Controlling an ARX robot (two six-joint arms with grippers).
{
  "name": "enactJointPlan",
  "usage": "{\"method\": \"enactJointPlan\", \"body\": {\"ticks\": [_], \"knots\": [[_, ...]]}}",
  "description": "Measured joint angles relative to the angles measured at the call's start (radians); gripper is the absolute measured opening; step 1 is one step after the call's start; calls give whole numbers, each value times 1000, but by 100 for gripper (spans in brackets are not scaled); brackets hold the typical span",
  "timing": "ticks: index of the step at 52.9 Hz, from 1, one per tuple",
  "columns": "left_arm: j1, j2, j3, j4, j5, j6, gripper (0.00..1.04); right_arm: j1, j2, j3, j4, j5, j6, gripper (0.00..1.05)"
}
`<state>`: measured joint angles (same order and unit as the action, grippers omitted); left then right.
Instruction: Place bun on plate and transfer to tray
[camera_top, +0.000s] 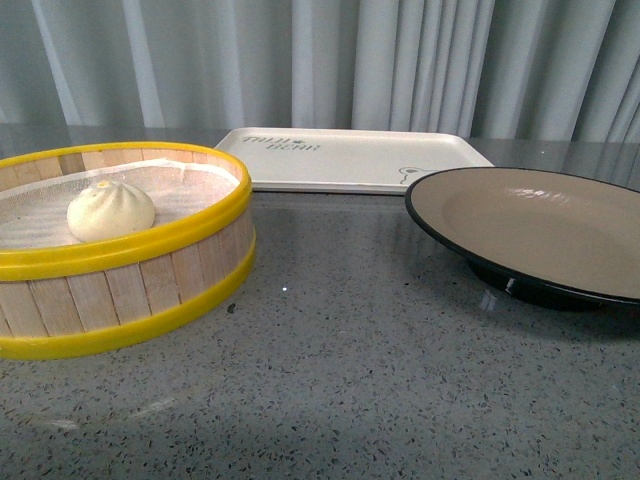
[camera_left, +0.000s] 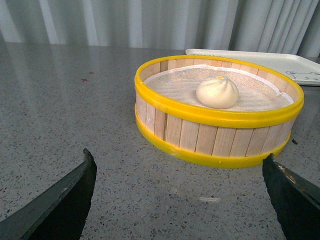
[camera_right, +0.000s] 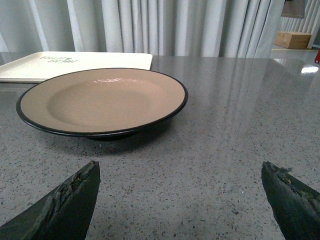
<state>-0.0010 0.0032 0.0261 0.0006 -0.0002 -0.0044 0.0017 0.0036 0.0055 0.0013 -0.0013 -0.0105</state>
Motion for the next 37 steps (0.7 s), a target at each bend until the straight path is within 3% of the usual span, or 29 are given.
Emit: {"method": "enactJointPlan", "body": {"ticks": [37], "knots": [[0,0,0,0,0,0,98,0,0,0,0,0,0,96]]}}
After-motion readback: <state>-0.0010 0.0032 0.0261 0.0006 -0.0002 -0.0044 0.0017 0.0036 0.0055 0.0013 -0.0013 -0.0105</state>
